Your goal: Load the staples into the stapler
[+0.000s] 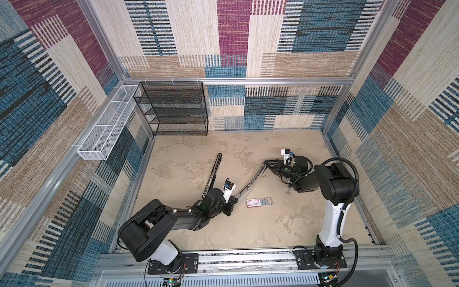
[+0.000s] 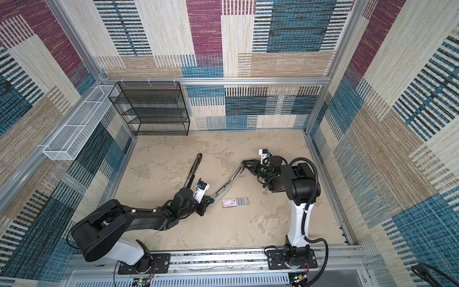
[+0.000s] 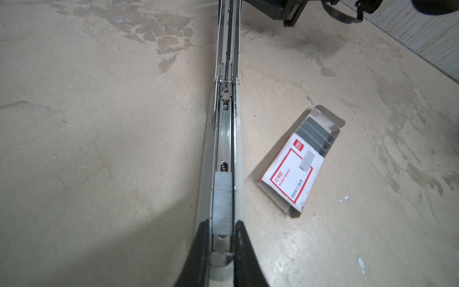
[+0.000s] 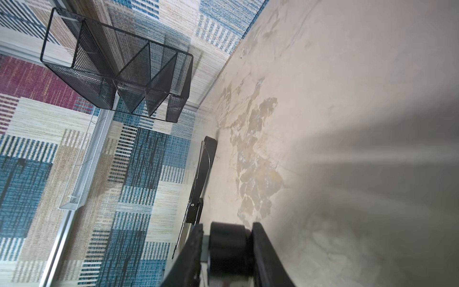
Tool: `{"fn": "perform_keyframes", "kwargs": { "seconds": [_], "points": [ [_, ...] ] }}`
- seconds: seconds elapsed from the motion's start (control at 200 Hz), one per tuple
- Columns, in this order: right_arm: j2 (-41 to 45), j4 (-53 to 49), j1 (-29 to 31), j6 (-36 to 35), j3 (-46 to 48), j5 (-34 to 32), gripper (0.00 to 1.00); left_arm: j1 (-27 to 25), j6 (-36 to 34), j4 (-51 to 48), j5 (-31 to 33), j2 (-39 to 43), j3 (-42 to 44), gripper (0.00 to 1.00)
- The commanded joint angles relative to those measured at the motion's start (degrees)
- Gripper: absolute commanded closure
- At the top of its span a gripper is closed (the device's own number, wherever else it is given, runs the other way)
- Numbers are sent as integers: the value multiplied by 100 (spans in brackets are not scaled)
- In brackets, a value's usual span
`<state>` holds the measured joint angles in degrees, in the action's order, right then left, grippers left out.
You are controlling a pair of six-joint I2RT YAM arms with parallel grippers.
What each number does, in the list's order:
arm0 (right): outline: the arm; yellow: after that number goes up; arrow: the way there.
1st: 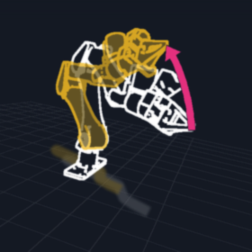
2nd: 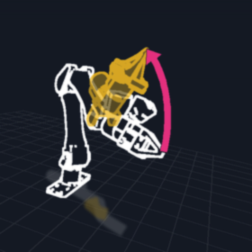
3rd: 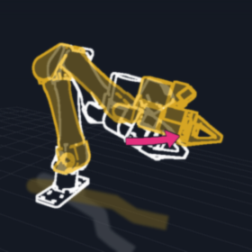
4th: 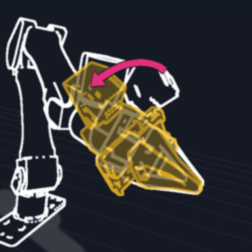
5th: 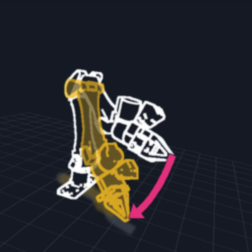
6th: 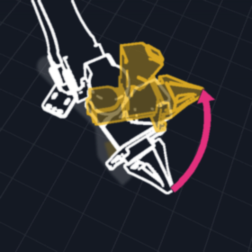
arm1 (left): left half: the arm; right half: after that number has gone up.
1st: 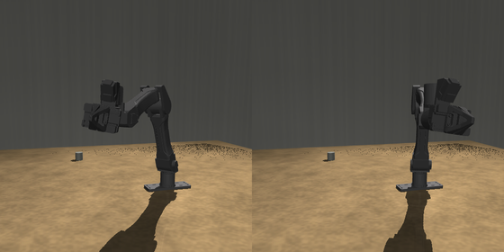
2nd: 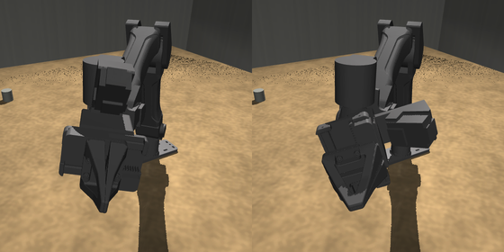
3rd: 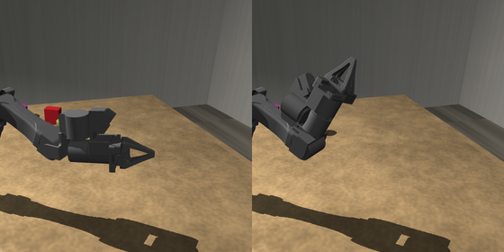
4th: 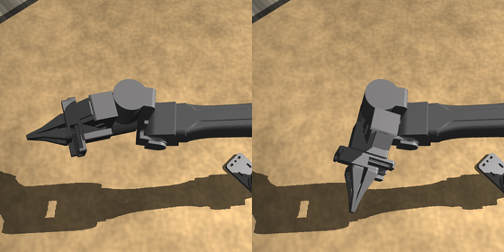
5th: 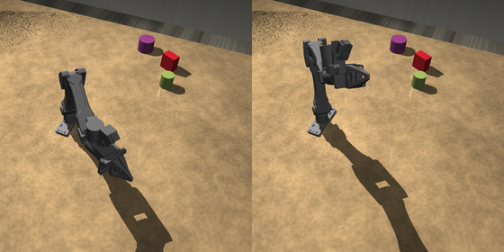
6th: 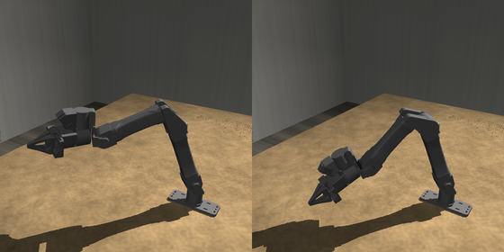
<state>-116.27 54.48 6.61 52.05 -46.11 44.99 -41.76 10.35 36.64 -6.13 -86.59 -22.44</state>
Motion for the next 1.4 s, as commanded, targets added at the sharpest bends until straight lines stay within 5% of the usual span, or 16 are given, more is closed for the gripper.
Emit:
{"fn": "perform_keyframes", "kwargs": {
  "seconds": [0.0, 0.826, 1.397],
  "points": [
    [328, -759, 214, -792, -132, -197, 83, 12, -4, 417, 103, 38, -98, 100],
    [2233, -1983, 2100, -3093, 318, -2498, 82, 27, -294, 663, 62, 177, -334, 100],
    [2517, -2256, 3103, -3700, 436, -3245, 81, 37, -332, 676, 15, 170, -340, 100]
  ]
}}
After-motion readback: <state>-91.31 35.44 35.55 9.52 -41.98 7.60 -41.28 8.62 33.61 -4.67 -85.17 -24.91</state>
